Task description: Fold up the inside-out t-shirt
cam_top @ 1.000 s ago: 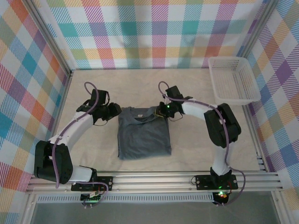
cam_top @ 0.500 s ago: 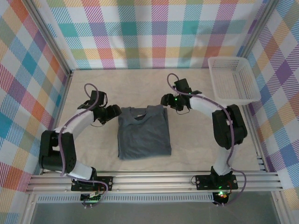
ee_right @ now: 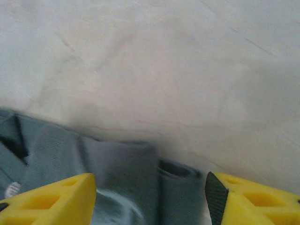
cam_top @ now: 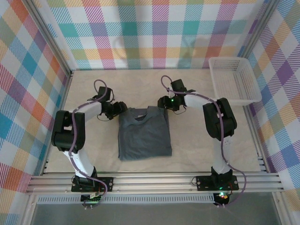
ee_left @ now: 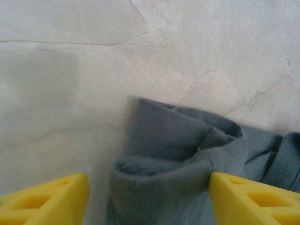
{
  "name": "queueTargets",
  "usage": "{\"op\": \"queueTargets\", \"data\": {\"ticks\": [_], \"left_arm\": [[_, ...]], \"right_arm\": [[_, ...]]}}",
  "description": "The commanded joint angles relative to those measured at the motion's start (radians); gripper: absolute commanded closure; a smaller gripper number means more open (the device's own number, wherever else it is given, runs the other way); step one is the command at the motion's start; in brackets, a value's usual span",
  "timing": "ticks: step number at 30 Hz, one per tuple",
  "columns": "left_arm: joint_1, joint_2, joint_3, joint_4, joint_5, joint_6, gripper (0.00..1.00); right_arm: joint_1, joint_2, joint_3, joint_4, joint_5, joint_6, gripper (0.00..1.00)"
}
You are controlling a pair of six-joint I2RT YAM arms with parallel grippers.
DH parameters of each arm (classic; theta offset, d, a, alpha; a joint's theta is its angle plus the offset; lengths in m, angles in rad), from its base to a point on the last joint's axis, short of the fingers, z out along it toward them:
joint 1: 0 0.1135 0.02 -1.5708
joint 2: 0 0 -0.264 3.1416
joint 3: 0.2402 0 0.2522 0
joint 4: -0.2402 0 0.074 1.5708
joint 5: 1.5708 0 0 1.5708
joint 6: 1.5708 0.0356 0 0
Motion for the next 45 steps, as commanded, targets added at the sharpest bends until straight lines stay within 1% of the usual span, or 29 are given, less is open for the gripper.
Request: {"op": "queueTargets", "data": {"ticks": [1,3,6,9,12,13,15,18,22,25,28,33,37,45], "left_arm": [[0.001,0.062,0.040,0.077,0.114,-0.029,0.34],[-0.004,0.077,0.046,0.093,0.117,-0.041,0.35],[-0.009,0.093,0.067,0.082,0.122,-0.041,0.35],[-0.015,0.104,0.083,0.077,0.137,-0.031,0.36],[-0.020,0.140,0.124,0.041,0.141,-0.024,0.42],[-0.021,0.157,0.140,0.022,0.132,-0.025,0.47],[-0.023,0.194,0.184,-0.064,0.086,-0.029,0.63],[-0.023,0.218,0.197,-0.073,0.077,-0.037,0.78],[-0.024,0.204,0.197,-0.083,0.078,-0.036,0.99],[-0.023,0.187,0.193,-0.091,0.083,-0.036,1.00],[-0.025,0.163,0.180,-0.083,0.097,-0.047,1.00],[-0.028,0.121,0.165,-0.076,0.097,-0.052,1.00],[-0.028,0.120,0.164,-0.085,0.093,-0.048,1.00],[-0.029,0.126,0.157,-0.074,0.088,-0.060,1.00]], "right_arm": [[0.007,0.047,0.015,-0.013,-0.069,0.035,0.42],[0.011,0.050,0.009,-0.016,-0.066,0.039,0.39],[0.015,0.032,0.003,-0.041,-0.048,0.027,0.33],[0.013,-0.020,-0.008,-0.061,-0.028,0.006,0.31],[0.010,-0.069,-0.018,-0.073,-0.012,0.001,0.31],[0.010,-0.077,-0.018,-0.075,-0.010,0.002,0.31],[0.010,-0.076,-0.011,-0.085,-0.013,0.001,0.31],[0.009,-0.091,0.007,-0.119,-0.014,-0.004,0.31],[-0.008,-0.165,-0.027,-0.136,0.078,0.025,0.29],[-0.016,-0.205,-0.086,-0.132,0.172,0.061,0.27],[-0.015,-0.176,-0.098,-0.138,0.179,0.077,0.27],[-0.014,-0.093,-0.059,-0.119,0.114,0.078,0.27],[-0.009,-0.036,-0.014,-0.109,0.051,0.085,0.32],[0.012,0.015,0.008,-0.093,0.013,0.115,0.36]]}}
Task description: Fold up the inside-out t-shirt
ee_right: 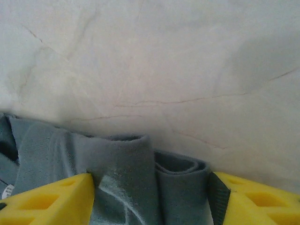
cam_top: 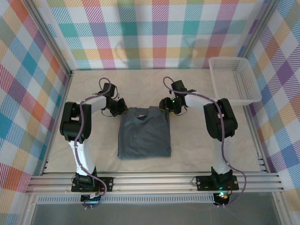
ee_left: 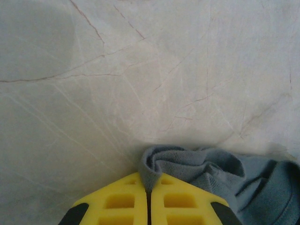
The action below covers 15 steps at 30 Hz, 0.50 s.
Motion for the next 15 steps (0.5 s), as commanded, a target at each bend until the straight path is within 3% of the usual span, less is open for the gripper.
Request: {"op": "queueTargets", "data": {"ticks": [1,5,7,11,15], "left_arm": [[-0.010,-0.040,-0.014,0.003,0.012,-0.010,1.00],[-0.009,-0.040,-0.013,-0.001,0.007,-0.011,1.00],[-0.010,-0.040,-0.013,0.000,0.008,-0.011,1.00],[-0.009,-0.043,-0.013,-0.001,0.013,-0.014,1.00],[0.002,-0.078,-0.013,0.010,0.053,-0.034,1.00]], "right_arm": [[0.014,0.039,0.018,0.004,-0.047,0.029,0.37],[0.020,0.058,0.031,-0.006,-0.051,0.034,0.37],[0.020,0.063,0.038,-0.008,-0.057,0.036,0.41],[0.020,0.055,0.064,-0.035,-0.039,0.035,0.76],[0.013,0.016,0.084,-0.058,-0.044,0.017,1.00]]}}
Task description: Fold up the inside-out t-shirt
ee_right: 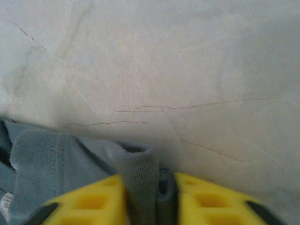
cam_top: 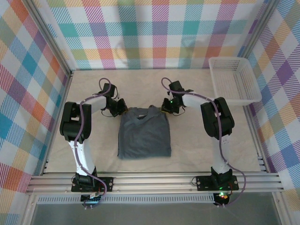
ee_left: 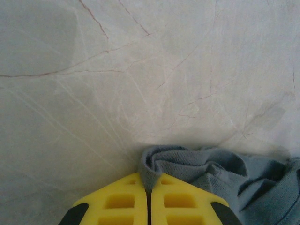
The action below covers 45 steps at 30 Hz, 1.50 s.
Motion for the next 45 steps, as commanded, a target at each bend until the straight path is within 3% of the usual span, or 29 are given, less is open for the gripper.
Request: {"op": "queueTargets", "data": {"ticks": [1,5,9,14,17,26,32,35,38,41,45], "left_arm": [[0.009,-0.085,-0.009,0.026,0.082,-0.047,1.00],[0.024,-0.177,0.083,0.047,0.221,-0.135,1.00],[0.054,-0.322,0.234,0.022,0.268,-0.190,1.00],[0.081,-0.499,0.236,0.061,0.286,-0.244,1.00],[0.064,-0.571,0.105,0.051,0.268,-0.216,1.00],[0.005,-0.659,-0.497,0.119,0.249,-0.182,1.00],[0.004,-0.742,-0.575,0.048,0.220,-0.129,1.00],[0.003,-0.742,-0.501,0.001,0.161,-0.096,1.00],[0.004,-0.711,-0.424,-0.032,0.010,-0.072,1.00],[0.007,-0.640,-0.376,0.009,-0.149,-0.051,1.00],[0.010,-0.475,-0.313,0.130,-0.259,-0.012,1.00]], "right_arm": [[0.000,-0.047,0.048,-0.041,-0.034,-0.016,1.00],[-0.016,-0.162,0.158,-0.077,-0.095,-0.042,1.00],[-0.051,-0.287,0.282,-0.064,-0.178,-0.051,1.00],[-0.057,-0.436,0.260,0.034,-0.262,-0.123,1.00],[-0.057,-0.499,0.071,0.137,-0.262,-0.132,1.00],[-0.056,-0.517,-0.490,0.297,-0.360,-0.034,1.00],[-0.056,-0.613,-0.592,0.268,-0.373,-0.047,0.99],[-0.056,-0.626,-0.535,0.224,-0.334,-0.063,0.99],[-0.055,-0.583,-0.448,0.208,-0.269,-0.079,0.99],[-0.055,-0.470,-0.327,0.194,-0.218,-0.096,1.00],[-0.055,-0.285,-0.172,0.189,-0.205,-0.108,1.00]]}}
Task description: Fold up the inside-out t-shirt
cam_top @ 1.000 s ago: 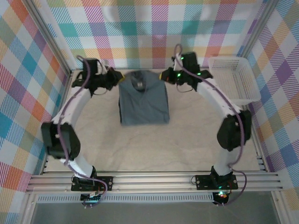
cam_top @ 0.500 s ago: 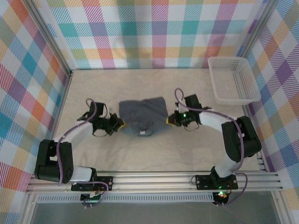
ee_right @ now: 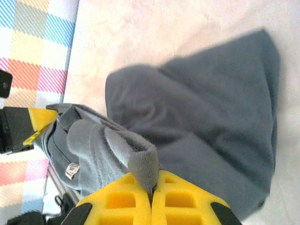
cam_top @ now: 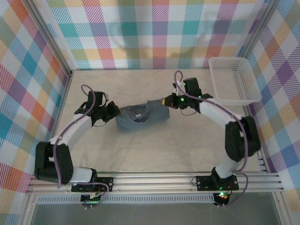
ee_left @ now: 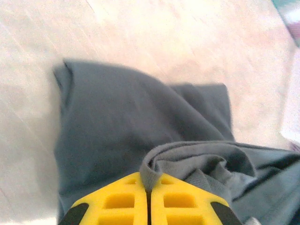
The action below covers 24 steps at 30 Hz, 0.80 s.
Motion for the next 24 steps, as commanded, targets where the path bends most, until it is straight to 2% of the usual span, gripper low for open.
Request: {"op": "queueTargets", "data": {"ticks": [1,4,5,7,8,11,13,16,19,20,24], "left_arm": [[0.004,0.143,0.055,0.087,-0.173,0.062,1.00],[0.006,0.279,0.086,0.131,-0.192,0.059,0.99],[0.006,0.303,0.087,0.147,-0.190,0.052,0.95],[0.010,0.328,0.092,0.183,-0.159,0.042,0.77],[0.012,0.317,0.091,0.192,-0.156,0.042,0.71],[0.026,0.233,0.082,0.169,-0.165,0.047,0.53],[0.042,0.160,0.066,0.128,-0.156,0.053,0.36],[0.066,0.024,0.019,0.091,-0.097,0.038,0.19],[0.058,-0.140,-0.012,0.052,-0.030,0.035,0.04],[0.051,-0.188,-0.014,0.032,-0.023,0.040,0.01],[0.020,-0.372,-0.016,-0.156,-0.066,0.080,0.00]], "right_arm": [[-0.001,0.157,0.107,-0.016,0.038,-0.035,1.00],[-0.002,0.286,0.187,-0.028,0.021,-0.047,0.95],[-0.001,0.311,0.201,-0.036,0.019,-0.050,0.91],[-0.002,0.338,0.235,-0.073,0.023,-0.053,0.68],[-0.001,0.327,0.238,-0.081,0.030,-0.052,0.62],[-0.004,0.232,0.203,-0.087,0.102,-0.036,0.49],[-0.005,0.167,0.162,-0.111,0.164,-0.023,0.44],[-0.003,0.109,0.053,-0.065,0.150,0.027,0.42],[0.017,0.100,-0.051,0.003,0.111,0.103,0.48],[0.027,0.101,-0.070,0.017,0.109,0.118,0.51],[0.097,0.117,-0.116,0.054,0.141,0.223,0.59]]}}
